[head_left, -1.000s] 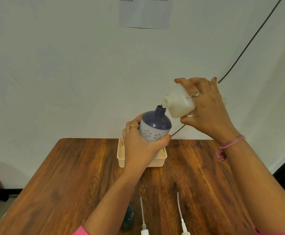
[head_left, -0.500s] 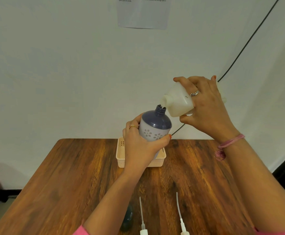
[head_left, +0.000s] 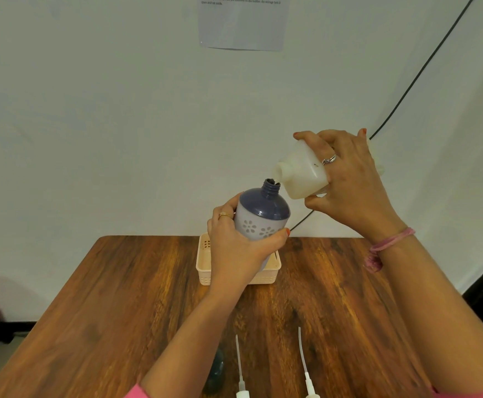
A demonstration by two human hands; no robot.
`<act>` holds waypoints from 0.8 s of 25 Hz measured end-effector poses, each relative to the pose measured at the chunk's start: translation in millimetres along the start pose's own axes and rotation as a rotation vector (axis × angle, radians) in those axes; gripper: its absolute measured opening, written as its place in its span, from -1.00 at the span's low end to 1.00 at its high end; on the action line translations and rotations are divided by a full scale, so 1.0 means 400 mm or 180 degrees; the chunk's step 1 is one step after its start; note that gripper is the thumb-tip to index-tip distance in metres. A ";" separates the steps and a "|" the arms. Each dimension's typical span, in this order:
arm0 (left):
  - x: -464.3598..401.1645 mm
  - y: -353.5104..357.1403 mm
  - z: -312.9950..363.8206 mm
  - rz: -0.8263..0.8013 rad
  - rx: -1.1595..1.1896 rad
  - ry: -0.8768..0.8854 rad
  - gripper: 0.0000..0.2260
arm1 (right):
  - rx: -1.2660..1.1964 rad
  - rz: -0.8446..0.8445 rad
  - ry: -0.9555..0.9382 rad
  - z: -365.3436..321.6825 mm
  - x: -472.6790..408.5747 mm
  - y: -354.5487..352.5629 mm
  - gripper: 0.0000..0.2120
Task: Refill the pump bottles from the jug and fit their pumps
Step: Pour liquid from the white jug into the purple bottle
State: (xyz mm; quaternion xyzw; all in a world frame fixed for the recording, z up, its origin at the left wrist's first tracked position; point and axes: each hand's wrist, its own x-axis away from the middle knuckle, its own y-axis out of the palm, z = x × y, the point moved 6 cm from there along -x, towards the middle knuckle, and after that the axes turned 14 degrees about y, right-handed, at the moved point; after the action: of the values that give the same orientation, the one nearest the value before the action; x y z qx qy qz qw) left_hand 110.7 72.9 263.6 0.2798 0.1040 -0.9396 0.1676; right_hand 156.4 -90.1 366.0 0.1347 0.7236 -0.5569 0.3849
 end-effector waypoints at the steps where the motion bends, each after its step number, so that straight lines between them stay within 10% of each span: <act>1: 0.000 0.001 0.001 -0.0002 0.0000 0.0002 -0.25 | 0.0002 -0.0005 -0.0002 0.001 0.000 0.001 -0.10; 20: -0.003 0.013 -0.002 0.0015 0.0047 -0.0056 -0.25 | 0.0021 0.0017 -0.0015 0.009 -0.002 0.000 -0.09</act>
State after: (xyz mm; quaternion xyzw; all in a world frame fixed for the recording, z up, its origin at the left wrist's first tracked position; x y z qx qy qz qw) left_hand 113.9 68.6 263.0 0.2731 0.0949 -0.9423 0.1687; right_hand 158.3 -93.4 366.4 0.1364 0.7205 -0.5585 0.3877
